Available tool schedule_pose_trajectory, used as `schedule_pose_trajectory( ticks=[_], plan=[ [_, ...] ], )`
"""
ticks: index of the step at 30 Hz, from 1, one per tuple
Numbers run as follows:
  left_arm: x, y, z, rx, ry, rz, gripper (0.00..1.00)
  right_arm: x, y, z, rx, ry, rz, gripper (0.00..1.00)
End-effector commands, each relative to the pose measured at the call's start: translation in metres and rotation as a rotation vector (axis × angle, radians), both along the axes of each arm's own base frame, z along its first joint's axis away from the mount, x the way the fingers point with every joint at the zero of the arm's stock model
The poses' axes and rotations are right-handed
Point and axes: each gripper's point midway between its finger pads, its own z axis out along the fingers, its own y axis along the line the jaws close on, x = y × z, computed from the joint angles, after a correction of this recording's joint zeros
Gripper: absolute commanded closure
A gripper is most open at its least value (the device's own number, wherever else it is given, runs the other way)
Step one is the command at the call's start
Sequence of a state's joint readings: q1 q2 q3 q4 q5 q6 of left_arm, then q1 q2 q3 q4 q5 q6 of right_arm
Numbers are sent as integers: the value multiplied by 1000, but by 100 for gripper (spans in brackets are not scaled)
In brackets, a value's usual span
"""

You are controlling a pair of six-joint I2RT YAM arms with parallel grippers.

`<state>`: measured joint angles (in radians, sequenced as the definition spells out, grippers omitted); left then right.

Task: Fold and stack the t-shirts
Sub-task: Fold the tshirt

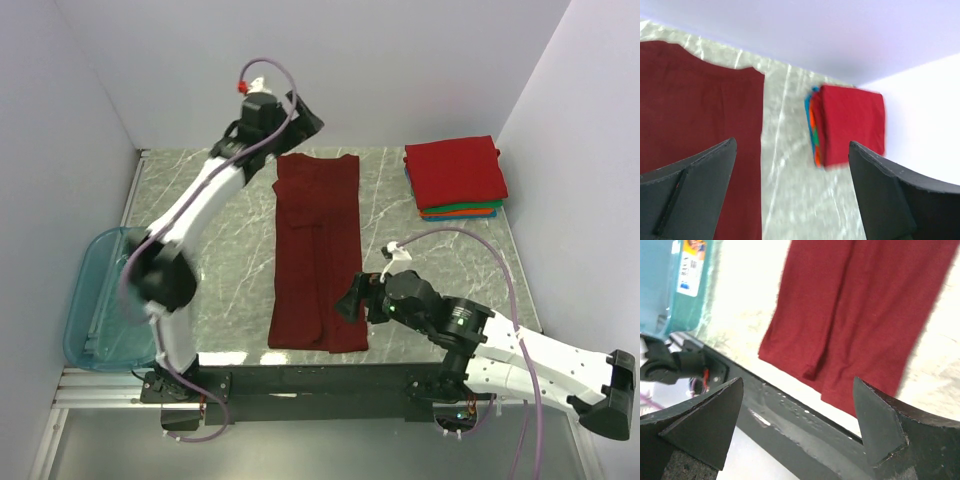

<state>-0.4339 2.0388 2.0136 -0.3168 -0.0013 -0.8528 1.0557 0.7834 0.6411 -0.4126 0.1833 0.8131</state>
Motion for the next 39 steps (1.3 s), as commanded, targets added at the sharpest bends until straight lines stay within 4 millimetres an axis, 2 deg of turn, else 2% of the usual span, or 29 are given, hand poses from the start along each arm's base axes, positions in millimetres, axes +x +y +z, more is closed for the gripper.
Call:
schedule_pose_trajectory(
  ticks=[1,2,3,4,5,7,9,10,11,13,14,16,17,19,20,23,25,28,30,31,36,39],
  plan=[
    [-67,17,8,91,8,11,0,7,-23,-13,-48,12,-111,4],
    [-101,26,-9,104,37,5,1,7,-26,-14,-44,18,-126,4],
    [-117,32,-19,107,52,9,1,8,-28,-16,-49,21,-138,4],
    [-142,41,-3,53,31,24,0,7,-31,-20,-65,29,-144,4],
    [-169,43,-52,92,117,-1,1,7,-33,-22,-73,27,-147,4],
    [-202,51,-74,80,177,5,0,8,-38,-25,-87,26,-162,4],
    [-248,70,-110,95,286,58,0,8,-42,-27,-79,31,-185,4],
    [-265,76,-105,72,276,59,0,8,-46,-33,-77,43,-212,4],
    [-289,79,-135,101,332,43,1,8,-47,-32,-59,42,-222,4],
    [-319,76,-150,64,384,3,1,4,-46,-40,-38,63,-221,4],
    [-343,75,-161,63,403,-51,1,4,-47,-40,-21,64,-230,4],
    [-367,88,-173,61,466,-21,1,3,-49,-46,-9,84,-247,4],
    [-382,91,-186,85,499,-35,1,2,-50,-47,-4,89,-252,4],
    [-399,88,-190,47,527,-64,1,-1,-52,-51,-1,108,-262,4],
    [-409,88,-203,51,553,-89,1,-2,-52,-53,-2,117,-260,4],
    [-426,77,-218,30,594,-161,1,-4,-50,-60,-11,138,-257,4],
    [-432,77,-231,63,632,-166,2,-5,-51,-64,-17,148,-261,4],
    [-432,81,-240,103,649,-145,8,-5,-49,-71,-34,161,-256,4],
    [-429,83,-245,131,652,-127,19,-5,-47,-75,-37,167,-255,5],
    [-427,85,-245,141,650,-115,21,-6,-47,-78,-43,172,-251,5],
    [-418,92,-246,177,623,-63,30,-5,-46,-89,-83,181,-247,5],
    [-417,87,-248,173,620,-80,34,-4,-45,-92,-103,185,-243,6]
  ],
)
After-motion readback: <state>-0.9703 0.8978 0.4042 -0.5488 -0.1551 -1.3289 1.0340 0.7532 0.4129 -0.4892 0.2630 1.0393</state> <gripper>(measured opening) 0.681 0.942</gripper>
